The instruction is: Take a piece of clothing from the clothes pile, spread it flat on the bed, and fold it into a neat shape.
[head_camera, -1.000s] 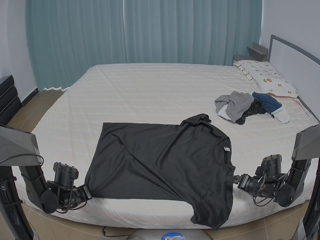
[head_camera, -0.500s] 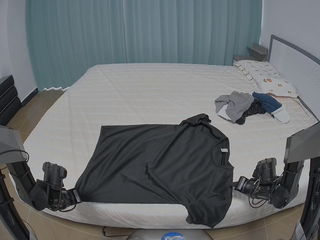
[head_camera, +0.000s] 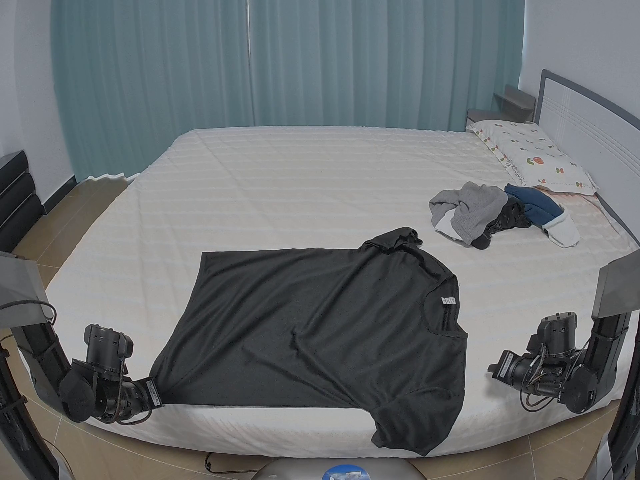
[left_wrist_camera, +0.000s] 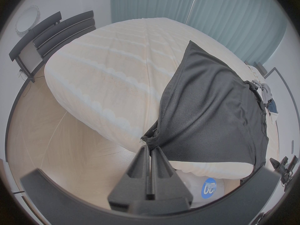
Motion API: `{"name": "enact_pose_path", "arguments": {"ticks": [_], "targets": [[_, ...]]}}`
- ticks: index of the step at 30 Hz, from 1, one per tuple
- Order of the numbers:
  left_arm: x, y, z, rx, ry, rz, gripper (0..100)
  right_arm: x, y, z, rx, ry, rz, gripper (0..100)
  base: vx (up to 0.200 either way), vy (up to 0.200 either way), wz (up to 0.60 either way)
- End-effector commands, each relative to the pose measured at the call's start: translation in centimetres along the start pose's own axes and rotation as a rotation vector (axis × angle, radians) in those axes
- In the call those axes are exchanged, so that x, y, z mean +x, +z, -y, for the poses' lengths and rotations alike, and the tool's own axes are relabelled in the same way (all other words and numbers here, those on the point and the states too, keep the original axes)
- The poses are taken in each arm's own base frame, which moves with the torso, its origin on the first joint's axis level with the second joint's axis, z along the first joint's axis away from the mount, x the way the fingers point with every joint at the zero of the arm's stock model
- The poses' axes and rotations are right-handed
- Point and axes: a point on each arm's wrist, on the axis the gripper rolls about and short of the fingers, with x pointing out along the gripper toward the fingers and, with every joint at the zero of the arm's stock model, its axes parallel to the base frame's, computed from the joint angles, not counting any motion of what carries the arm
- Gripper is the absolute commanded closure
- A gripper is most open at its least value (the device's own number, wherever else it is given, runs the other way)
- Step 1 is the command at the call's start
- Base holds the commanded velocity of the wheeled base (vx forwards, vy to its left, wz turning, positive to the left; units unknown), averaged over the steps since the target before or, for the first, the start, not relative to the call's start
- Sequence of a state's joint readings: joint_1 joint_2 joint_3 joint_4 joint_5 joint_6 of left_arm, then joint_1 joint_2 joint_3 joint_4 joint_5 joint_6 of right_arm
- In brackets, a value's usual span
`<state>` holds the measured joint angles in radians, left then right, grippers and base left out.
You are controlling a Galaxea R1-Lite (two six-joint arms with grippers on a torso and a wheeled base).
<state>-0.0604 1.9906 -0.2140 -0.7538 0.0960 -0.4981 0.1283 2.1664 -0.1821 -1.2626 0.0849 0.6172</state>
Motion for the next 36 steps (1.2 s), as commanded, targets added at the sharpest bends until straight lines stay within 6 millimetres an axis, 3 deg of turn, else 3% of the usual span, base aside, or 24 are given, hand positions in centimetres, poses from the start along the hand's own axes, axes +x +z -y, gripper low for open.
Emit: {"name": "enact_pose_path", "arguments": {"ticks": [1,6,15,16,23,36], "targets": [[0.0,0.0,0.0,0.000,-0.001,-0.001,100,-0.1,-0.2,-0.3,-0.003,0.030,-0.016,0,0.000,0.000,0.00],[0.1,0.0,0.0,0.002,-0.006,-0.004,100,0.2,-1.4,-1.6,-0.031,0.084,-0.073,0,0.000,0.000,0.00],[0.1,0.0,0.0,0.001,-0.009,0.000,100,2.9,-3.3,-2.9,-0.021,0.108,-0.133,0,0.000,0.000,0.00],[0.1,0.0,0.0,0.001,-0.009,0.000,100,2.9,-3.3,-2.9,-0.021,0.108,-0.133,100,0.000,0.000,0.00],[0.2,-0.1,0.0,0.004,-0.006,-0.007,100,3.0,-3.8,-2.1,-0.026,0.066,-0.148,100,0.000,0.000,0.00],[0.2,-0.2,0.0,0.011,-0.001,-0.013,100,-0.7,-1.9,0.7,-0.087,-0.020,-0.086,100,0.000,0.000,0.00]]}}
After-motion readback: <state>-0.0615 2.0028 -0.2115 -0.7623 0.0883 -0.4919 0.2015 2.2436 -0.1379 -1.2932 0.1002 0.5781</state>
